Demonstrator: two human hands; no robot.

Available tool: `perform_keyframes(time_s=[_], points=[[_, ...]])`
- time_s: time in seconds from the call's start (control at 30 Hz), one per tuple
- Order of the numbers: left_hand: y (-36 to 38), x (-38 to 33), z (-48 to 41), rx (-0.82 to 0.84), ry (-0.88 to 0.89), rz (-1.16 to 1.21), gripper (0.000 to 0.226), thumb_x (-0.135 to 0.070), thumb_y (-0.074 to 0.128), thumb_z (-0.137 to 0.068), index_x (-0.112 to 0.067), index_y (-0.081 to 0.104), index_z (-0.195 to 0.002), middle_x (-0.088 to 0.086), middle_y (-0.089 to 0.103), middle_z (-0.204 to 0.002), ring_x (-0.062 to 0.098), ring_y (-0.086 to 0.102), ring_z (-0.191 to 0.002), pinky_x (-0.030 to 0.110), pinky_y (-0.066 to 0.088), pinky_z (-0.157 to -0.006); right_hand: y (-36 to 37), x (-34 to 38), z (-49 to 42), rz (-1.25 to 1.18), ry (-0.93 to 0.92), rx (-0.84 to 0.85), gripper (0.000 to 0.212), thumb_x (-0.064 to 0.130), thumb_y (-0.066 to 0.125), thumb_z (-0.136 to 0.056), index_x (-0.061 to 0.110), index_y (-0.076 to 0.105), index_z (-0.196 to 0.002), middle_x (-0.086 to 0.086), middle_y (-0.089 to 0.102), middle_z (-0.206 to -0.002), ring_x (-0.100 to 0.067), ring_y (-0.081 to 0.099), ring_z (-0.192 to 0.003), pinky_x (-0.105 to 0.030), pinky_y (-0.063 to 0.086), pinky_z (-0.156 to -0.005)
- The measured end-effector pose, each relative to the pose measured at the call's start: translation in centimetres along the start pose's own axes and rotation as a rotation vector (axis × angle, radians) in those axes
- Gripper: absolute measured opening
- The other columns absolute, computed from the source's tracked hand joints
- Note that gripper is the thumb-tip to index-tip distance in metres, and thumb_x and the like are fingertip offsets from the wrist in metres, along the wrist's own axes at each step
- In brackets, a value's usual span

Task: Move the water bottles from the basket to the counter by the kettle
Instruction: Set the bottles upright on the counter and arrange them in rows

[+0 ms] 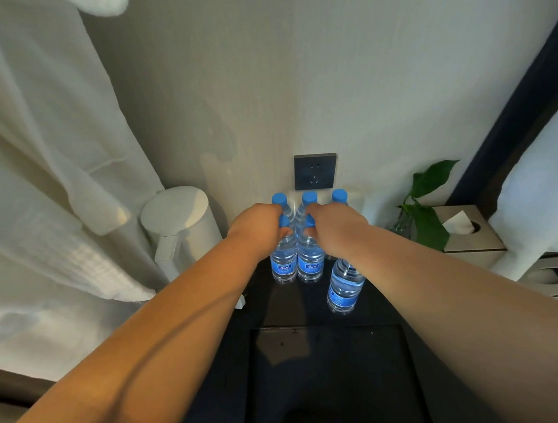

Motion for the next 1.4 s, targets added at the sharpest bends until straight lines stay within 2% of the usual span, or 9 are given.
perform_keyframes(time_s=[0.3,0.4,0.47,0.57,0.67,0.73,0.87,1.0,1.4], points=[[-0.3,-0.4,0.4,0.004,-0.013,-0.086,0.032,-0.041,0.066,-0.096,-0.018,0.063,-0.118,0.002,0.061,-0.092,0.018,0.058,-0.080,0.031,0.044,-0.069,-0.2,-0.2,0.7,-0.042,0.033,-0.001,0.048,0.043,0.056,-0.101,0.023,0.045,-0.143,0.000,0.061,-0.094,-0.019,0.060,-0.079,-0.037,0.051,-0.066],[-0.7,-0.8,0.9,-0.055,0.045,-0.177,0.047,-0.047,0.066,-0.094,-0.021,0.058,-0.133,0.005,0.064,-0.114,0.023,0.061,-0.098,0.036,0.052,-0.076,-0.5,-0.4,1.7,-0.054,0.052,-0.009,0.055,0.052,0.056,-0.098,0.020,0.045,-0.142,-0.003,0.067,-0.105,-0.023,0.065,-0.088,-0.040,0.055,-0.072],[-0.9,-1.3,1.2,-0.085,0.120,-0.185,0.052,-0.049,0.066,-0.093,-0.025,0.058,-0.138,0.004,0.061,-0.127,0.026,0.057,-0.115,0.041,0.054,-0.088,-0.7,-0.7,2.6,-0.013,0.047,-0.003,0.054,0.057,0.055,-0.097,0.019,0.050,-0.135,-0.002,0.066,-0.102,-0.022,0.064,-0.086,-0.038,0.052,-0.066],[-0.8,-2.6,1.8,-0.043,0.236,-0.178,0.055,-0.047,0.066,-0.094,-0.031,0.054,-0.145,0.002,0.059,-0.131,0.026,0.053,-0.124,0.044,0.051,-0.096,-1.4,-1.6,4.2,0.123,0.058,0.013,0.048,0.065,0.052,-0.094,0.022,0.056,-0.116,0.007,0.054,-0.079,-0.015,0.055,-0.070,-0.031,0.038,-0.052],[-0.4,-3.5,2.4,-0.025,0.253,-0.195,0.053,-0.042,0.063,-0.097,-0.034,0.052,-0.148,0.001,0.059,-0.127,0.026,0.050,-0.124,0.043,0.049,-0.095,-1.7,-2.6,5.5,0.252,0.074,0.117,0.052,0.073,0.050,-0.089,0.027,0.061,-0.110,0.005,0.061,-0.088,-0.018,0.061,-0.079,-0.032,0.048,-0.060],[-0.3,-3.9,2.7,-0.017,0.233,-0.215,0.052,-0.040,0.061,-0.098,-0.035,0.051,-0.148,0.002,0.059,-0.126,0.026,0.050,-0.124,0.042,0.049,-0.094,-1.7,-2.9,6.0,0.265,0.056,0.194,0.050,0.068,0.054,-0.090,0.026,0.067,-0.112,0.003,0.066,-0.095,-0.020,0.064,-0.085,-0.036,0.056,-0.071],[-0.7,-4.2,3.0,0.007,0.215,-0.243,0.048,-0.037,0.058,-0.098,-0.035,0.054,-0.146,0.002,0.060,-0.125,0.027,0.050,-0.124,0.043,0.050,-0.093,-2.2,-2.8,6.2,0.212,0.051,0.121,0.039,0.058,0.062,-0.092,0.020,0.065,-0.102,0.001,0.062,-0.089,-0.019,0.061,-0.080,-0.031,0.046,-0.060],[-0.3,-4.5,3.7,0.012,0.207,-0.278,0.053,-0.039,0.058,-0.097,-0.032,0.048,-0.149,0.002,0.058,-0.132,0.027,0.047,-0.129,0.045,0.051,-0.094,-1.9,-2.9,6.1,0.171,0.113,0.016,0.037,0.059,0.062,-0.094,0.023,0.051,-0.096,0.005,0.047,-0.080,-0.019,0.055,-0.078,-0.033,0.043,-0.061],[0.1,-4.7,4.2,0.053,0.126,-0.235,0.065,-0.023,0.055,-0.098,-0.033,0.035,-0.159,0.000,0.047,-0.151,0.024,0.034,-0.144,0.046,0.042,-0.109,-1.8,-4.0,3.8,0.085,0.061,-0.013,0.035,0.045,0.064,-0.099,0.018,0.062,-0.121,-0.010,0.065,-0.113,-0.023,0.052,-0.086,-0.036,0.043,-0.071]])
Point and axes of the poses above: each hand's wrist, its own z-axis away from the middle knuckle, its own y-axis out of the palm, x = y × z, the point moved 2 cm from there along -z, towards the middle knuckle
